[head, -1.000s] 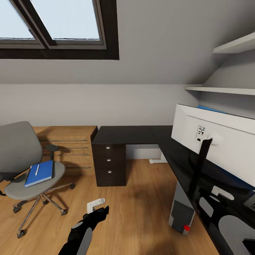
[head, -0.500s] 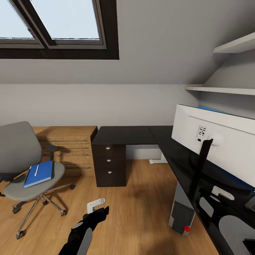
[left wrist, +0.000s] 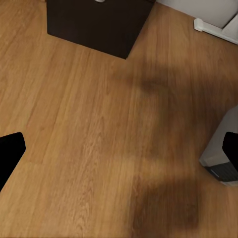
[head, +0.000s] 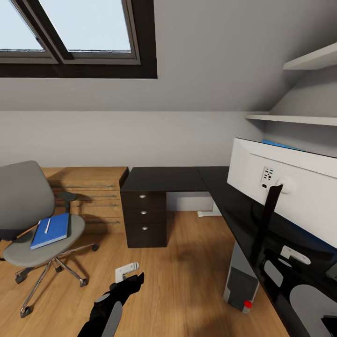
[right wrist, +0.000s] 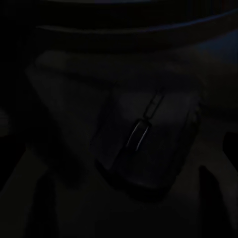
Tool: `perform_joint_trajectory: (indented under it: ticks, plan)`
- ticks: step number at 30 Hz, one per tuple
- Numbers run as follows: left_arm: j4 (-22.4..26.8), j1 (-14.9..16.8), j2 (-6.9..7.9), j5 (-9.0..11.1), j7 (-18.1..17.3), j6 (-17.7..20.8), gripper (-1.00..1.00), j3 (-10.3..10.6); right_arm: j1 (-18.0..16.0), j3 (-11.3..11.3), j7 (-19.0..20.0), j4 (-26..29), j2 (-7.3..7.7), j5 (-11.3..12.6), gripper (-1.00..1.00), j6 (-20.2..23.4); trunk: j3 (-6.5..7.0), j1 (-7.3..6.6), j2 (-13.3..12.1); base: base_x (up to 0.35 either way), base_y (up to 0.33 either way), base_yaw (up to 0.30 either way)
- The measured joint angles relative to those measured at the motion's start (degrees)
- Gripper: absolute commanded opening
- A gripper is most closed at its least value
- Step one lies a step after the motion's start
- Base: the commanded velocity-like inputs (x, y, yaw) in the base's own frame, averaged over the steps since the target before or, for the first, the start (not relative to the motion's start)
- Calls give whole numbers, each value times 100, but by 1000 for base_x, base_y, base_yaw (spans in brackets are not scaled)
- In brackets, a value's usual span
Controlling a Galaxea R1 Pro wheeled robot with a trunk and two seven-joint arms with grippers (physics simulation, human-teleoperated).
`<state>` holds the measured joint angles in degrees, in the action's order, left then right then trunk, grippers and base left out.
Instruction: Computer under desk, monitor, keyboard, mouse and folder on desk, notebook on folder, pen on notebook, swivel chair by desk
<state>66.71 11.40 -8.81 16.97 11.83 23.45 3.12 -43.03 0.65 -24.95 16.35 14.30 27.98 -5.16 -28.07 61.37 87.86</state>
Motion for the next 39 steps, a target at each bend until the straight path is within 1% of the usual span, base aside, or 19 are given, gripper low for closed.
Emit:
perform_joint_trajectory:
  ticks: [7,10,15,39]
  plan:
    - [-1,0,0,0,1,-3,100,20,0,0,-33,-2,9,0,100,0,0,-1,0,116,0,0]
    - [0,0,0,0,2,6,100,27,2,10,-163,-61,83,0,100,2,0,0,0,21,0,0]
    - [-5,0,0,0,3,8,100,29,1,22,-199,-105,112,2,100,3,0,0,0,6,0,0]
    - [-35,0,0,0,2,2,100,30,0,24,-206,-123,120,7,100,3,0,0,0,4,0,0]
